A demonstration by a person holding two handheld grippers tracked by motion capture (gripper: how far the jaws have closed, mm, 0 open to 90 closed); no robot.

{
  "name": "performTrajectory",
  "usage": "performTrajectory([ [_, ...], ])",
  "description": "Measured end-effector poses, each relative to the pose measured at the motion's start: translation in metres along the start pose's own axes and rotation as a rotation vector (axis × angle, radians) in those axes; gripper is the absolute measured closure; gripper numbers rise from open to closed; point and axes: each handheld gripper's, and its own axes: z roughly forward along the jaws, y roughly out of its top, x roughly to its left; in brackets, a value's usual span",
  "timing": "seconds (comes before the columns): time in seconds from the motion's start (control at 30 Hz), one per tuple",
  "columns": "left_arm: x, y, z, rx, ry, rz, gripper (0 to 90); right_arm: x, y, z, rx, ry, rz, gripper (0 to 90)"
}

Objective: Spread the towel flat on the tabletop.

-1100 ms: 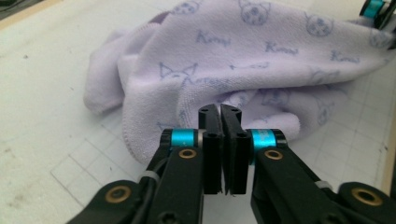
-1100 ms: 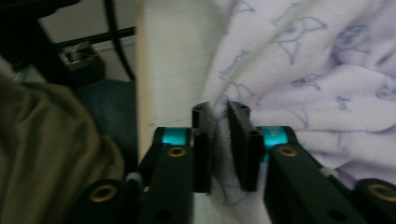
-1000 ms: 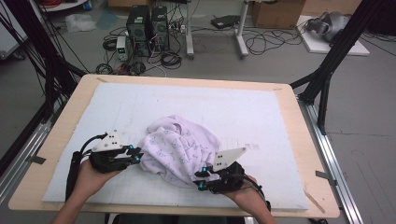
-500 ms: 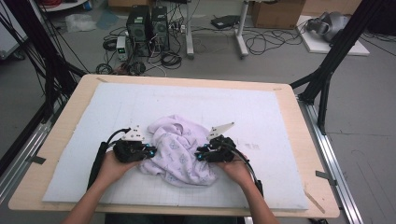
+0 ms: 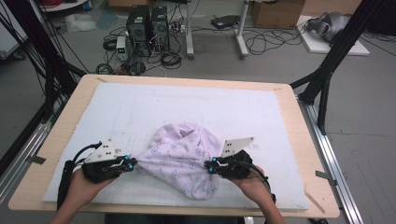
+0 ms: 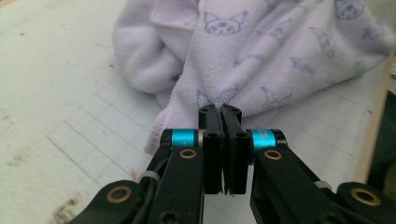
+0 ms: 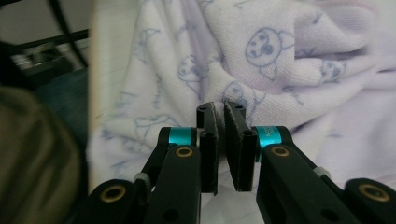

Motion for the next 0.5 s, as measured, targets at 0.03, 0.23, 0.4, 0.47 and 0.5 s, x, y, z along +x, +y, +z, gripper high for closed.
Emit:
performTrajectory([
  [0.03,-0.002,-0.001,-0.002,0.003,-0.009,0.004,86.8,0.002,-0.001,-0.002,0.003,0.025,-0.005,81.7],
  [0.23,0.009,0.012,0.010,-0.023,-0.023,-0.024,58.3,-0.012,0.012,-0.012,-0.033,-0.080,-0.030,62.6],
  [0.4,0.018,0.029,0.046,-0.013,-0.057,-0.053,47.7,-0.046,0.011,0.018,-0.019,-0.076,0.068,51.5],
  [0.47,0.018,0.031,0.061,0.007,-0.076,-0.051,51.5,-0.049,0.009,0.033,0.014,-0.046,0.079,51.4],
  [0.5,0.018,0.031,0.068,0.019,-0.100,-0.047,61.5,-0.048,0.008,0.039,0.019,-0.034,0.086,52.7],
])
